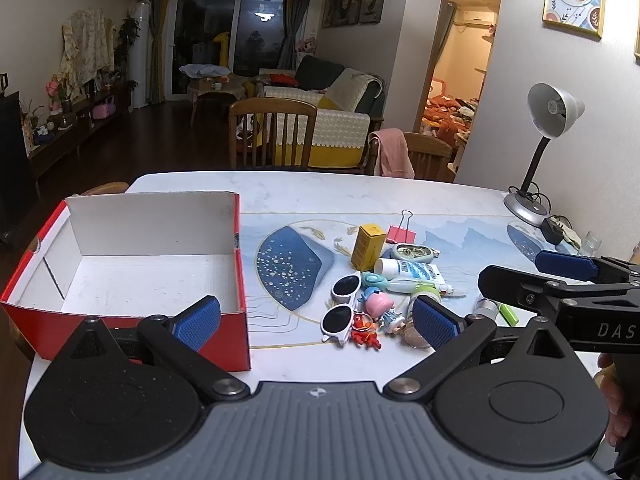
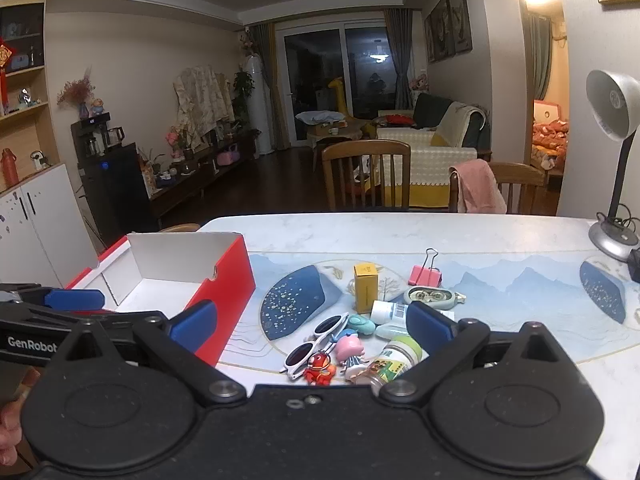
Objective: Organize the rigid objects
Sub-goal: 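Grasp the green-lidded jar with the left gripper while the right gripper grasps the lime-green tube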
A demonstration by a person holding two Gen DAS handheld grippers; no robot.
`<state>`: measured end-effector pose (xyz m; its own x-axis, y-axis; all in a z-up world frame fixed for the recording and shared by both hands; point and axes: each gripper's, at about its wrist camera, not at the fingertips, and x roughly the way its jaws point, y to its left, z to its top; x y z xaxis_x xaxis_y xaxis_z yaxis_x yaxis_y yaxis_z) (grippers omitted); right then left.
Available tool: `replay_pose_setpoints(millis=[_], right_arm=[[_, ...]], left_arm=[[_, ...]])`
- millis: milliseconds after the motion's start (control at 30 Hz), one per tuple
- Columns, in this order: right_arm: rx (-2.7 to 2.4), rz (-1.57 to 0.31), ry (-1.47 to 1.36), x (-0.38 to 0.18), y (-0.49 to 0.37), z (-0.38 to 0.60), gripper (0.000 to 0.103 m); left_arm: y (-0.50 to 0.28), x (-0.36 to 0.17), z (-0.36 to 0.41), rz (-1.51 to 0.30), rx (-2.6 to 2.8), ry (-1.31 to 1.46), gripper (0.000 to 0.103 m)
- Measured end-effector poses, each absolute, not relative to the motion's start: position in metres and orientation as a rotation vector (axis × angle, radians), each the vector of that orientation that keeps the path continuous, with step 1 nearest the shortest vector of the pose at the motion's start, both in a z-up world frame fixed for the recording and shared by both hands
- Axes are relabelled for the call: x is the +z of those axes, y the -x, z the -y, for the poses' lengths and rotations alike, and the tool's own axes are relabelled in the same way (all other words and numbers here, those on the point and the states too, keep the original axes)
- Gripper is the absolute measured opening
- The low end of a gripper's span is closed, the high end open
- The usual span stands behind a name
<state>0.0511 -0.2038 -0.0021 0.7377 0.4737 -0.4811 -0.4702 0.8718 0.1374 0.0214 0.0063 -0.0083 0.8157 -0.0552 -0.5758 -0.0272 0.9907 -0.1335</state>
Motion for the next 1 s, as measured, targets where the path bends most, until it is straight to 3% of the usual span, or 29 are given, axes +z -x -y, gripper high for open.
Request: replay_pose_setpoints(millis=[1000], right_arm=[[0.332, -0.676, 0.012, -0.061, -0.133, 0.315, 0.096]], left_arm=[[-0.124, -0.06, 0.113, -0.76, -0.196, 0.038, 0.103]])
